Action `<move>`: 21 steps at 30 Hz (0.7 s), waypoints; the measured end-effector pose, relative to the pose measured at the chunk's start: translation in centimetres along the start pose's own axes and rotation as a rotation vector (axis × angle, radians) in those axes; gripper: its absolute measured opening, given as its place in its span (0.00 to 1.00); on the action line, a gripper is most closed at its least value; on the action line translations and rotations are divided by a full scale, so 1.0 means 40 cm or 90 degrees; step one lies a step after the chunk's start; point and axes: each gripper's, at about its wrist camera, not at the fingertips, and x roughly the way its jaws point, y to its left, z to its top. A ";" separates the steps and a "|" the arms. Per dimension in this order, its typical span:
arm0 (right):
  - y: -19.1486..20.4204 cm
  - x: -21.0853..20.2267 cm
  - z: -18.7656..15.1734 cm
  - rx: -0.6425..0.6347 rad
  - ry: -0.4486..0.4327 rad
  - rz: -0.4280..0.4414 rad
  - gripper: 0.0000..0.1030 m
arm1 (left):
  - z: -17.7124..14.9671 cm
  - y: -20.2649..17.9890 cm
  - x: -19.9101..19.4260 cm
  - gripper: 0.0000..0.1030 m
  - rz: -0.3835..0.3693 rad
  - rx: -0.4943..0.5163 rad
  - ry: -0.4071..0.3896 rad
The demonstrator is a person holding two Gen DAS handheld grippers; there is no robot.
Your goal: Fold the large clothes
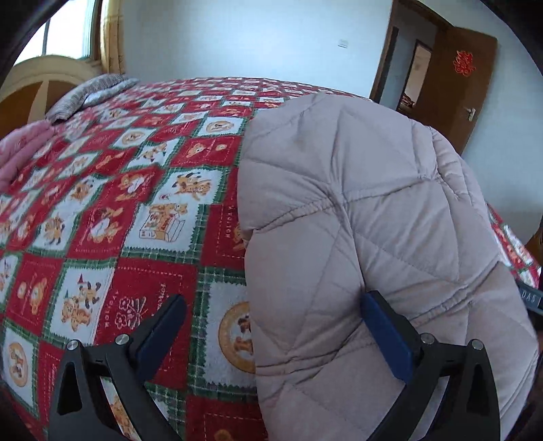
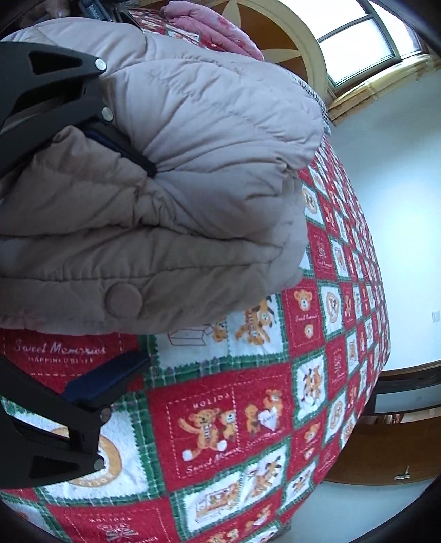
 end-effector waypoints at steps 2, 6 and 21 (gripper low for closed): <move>0.008 0.004 0.000 -0.007 0.002 -0.004 0.97 | 0.001 -0.016 0.004 0.99 0.010 0.025 -0.002; 0.016 0.011 -0.002 -0.018 0.007 0.019 0.84 | 0.004 -0.020 0.019 0.99 0.002 0.038 0.014; 0.027 0.006 -0.016 -0.030 -0.002 0.079 0.49 | -0.004 -0.100 -0.004 0.55 -0.047 0.110 -0.004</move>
